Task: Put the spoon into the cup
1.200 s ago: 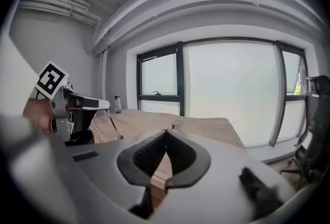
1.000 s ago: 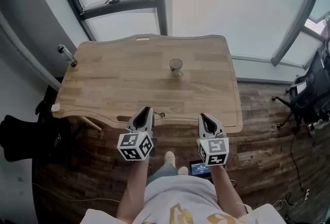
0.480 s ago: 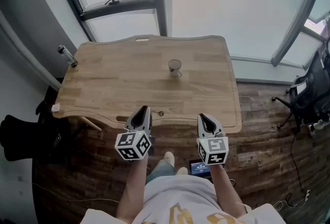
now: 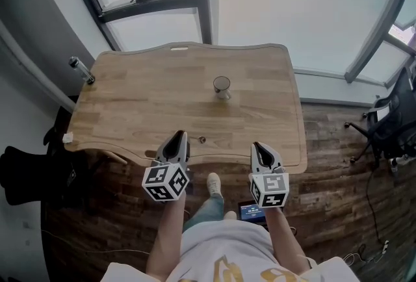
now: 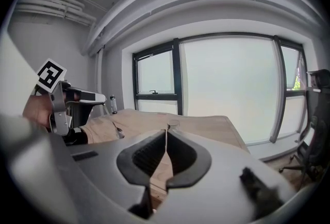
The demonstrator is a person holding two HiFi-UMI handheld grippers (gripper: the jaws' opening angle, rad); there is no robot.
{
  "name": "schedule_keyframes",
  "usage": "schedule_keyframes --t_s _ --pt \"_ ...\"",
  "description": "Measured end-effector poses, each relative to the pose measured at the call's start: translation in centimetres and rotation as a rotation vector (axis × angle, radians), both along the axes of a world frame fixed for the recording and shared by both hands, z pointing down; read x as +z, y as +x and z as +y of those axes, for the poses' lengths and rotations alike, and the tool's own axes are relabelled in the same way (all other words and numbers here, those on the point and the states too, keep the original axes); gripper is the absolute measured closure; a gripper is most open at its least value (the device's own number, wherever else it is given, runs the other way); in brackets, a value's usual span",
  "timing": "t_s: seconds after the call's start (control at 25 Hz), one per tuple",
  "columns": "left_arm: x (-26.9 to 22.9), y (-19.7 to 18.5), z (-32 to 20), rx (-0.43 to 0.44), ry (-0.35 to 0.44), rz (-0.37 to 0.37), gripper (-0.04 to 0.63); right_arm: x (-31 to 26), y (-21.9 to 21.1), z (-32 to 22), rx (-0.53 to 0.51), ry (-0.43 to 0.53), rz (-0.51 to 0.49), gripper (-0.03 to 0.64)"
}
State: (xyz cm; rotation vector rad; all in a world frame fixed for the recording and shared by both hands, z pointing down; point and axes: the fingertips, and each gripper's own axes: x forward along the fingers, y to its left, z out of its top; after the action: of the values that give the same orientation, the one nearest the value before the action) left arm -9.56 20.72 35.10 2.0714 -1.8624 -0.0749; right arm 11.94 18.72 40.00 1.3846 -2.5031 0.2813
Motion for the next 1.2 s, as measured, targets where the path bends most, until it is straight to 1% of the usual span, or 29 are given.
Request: schedule_keyframes --t_s 0.2,0.32,0.56,0.76,1.0,1.2 --pt "1.0 -1.4 -4.8 0.000 -0.008 0.031 0.540 0.8 -0.2 -4.1 0.028 -0.014 0.020 0.584" --pt "1.5 -2.0 -8.2 0.014 -0.016 0.045 0.540 1.2 -0.5 -6.9 0.049 -0.028 0.029 0.584" --pt "2.2 -3.9 -14.6 0.041 -0.035 0.066 0.540 1.8 -2.2 -12.6 0.080 -0.050 0.050 0.584" --pt "2.2 -5.5 -19.6 0.062 -0.033 0.092 0.540 2.2 -3.6 -16.6 0.105 -0.064 0.064 0.584" --pt "2.6 -6.5 -24.2 0.101 -0.036 0.127 0.540 2.8 -4.7 -20.0 0.153 -0.072 0.074 0.584" --pt "3.0 -6.6 -26.5 0.126 -0.040 0.139 0.540 3.1 -5.0 -21.7 0.176 -0.079 0.088 0.584"
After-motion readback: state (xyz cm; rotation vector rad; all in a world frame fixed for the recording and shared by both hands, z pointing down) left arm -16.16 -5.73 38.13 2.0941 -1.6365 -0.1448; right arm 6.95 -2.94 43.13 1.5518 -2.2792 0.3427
